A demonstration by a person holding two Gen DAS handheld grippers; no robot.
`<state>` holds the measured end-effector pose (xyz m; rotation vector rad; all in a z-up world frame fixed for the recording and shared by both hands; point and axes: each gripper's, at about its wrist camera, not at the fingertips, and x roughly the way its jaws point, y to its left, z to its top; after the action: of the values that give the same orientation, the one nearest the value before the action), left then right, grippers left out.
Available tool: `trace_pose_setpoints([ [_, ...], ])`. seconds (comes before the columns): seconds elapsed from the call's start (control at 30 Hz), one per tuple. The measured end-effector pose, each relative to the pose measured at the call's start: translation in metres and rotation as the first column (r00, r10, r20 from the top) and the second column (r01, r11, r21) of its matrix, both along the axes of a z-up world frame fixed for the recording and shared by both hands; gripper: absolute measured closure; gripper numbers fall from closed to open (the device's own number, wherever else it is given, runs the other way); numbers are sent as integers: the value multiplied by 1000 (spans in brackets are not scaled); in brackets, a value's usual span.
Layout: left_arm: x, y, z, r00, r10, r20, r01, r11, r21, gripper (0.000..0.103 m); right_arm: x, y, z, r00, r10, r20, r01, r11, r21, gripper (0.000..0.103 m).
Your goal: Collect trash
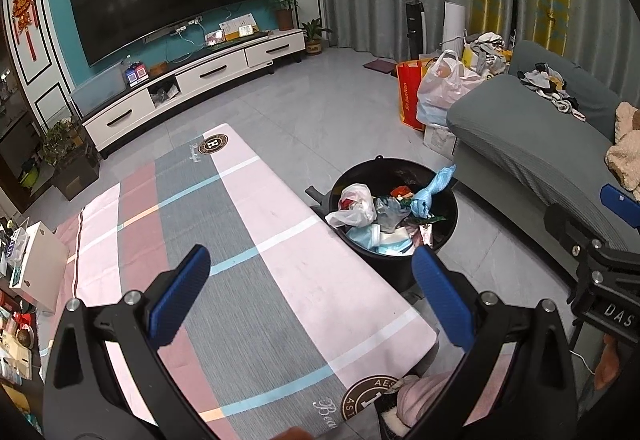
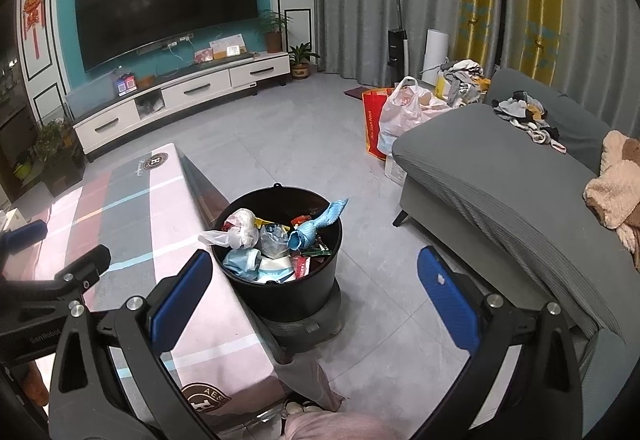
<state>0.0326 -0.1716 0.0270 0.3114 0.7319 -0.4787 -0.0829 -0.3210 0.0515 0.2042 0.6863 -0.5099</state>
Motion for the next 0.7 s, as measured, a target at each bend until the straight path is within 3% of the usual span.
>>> trace_pose_setpoints([
  [0.7, 2, -11, 0, 1000, -1, 4, 1, 1000, 12, 2, -1, -2, -1, 1000, -2, 1, 2, 1000, -1, 3],
])
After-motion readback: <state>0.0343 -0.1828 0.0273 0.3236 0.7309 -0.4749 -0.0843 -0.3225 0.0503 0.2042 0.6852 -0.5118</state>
